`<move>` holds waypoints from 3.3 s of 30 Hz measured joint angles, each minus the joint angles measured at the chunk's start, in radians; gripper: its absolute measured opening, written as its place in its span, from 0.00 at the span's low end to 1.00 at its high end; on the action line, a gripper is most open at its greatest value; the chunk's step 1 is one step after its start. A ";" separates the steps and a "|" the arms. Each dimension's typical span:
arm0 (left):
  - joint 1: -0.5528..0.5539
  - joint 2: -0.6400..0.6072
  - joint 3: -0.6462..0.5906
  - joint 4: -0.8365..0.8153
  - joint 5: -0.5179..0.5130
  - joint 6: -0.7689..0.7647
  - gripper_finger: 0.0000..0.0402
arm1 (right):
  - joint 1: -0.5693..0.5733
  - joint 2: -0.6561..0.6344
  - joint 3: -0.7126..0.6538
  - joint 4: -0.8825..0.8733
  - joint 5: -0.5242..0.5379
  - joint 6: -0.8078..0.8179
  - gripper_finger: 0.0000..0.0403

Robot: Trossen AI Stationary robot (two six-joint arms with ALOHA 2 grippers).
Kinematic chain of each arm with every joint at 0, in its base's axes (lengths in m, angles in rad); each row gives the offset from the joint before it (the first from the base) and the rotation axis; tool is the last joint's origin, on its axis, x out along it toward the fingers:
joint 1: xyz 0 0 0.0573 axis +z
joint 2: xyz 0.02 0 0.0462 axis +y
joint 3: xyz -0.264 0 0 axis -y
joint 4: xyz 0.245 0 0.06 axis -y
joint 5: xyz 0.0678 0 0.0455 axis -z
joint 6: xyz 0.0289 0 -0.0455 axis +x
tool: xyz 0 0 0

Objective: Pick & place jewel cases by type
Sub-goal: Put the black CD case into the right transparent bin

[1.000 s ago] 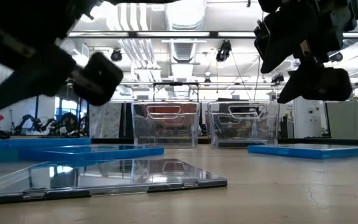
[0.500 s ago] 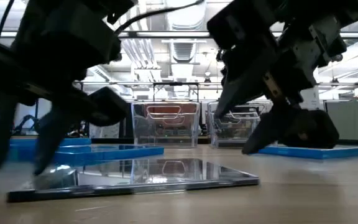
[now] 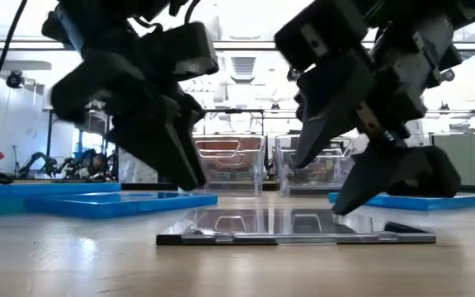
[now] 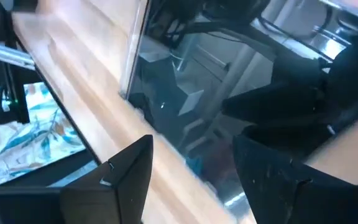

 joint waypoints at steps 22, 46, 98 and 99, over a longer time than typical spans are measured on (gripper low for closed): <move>0.192 0.004 -0.001 0.161 0.153 -0.481 0.28 | 0.124 -0.063 -0.022 0.013 -0.098 0.131 0.53; 0.203 0.180 0.060 0.244 0.567 -0.500 0.28 | 0.173 0.132 0.181 -0.153 0.175 0.396 0.53; 0.239 0.170 0.173 0.204 0.695 -0.565 0.00 | 0.264 0.014 0.145 -0.359 0.467 0.222 0.50; 0.251 0.164 0.173 0.204 0.676 -0.576 0.00 | 0.276 -0.011 0.140 -0.401 0.486 0.233 0.49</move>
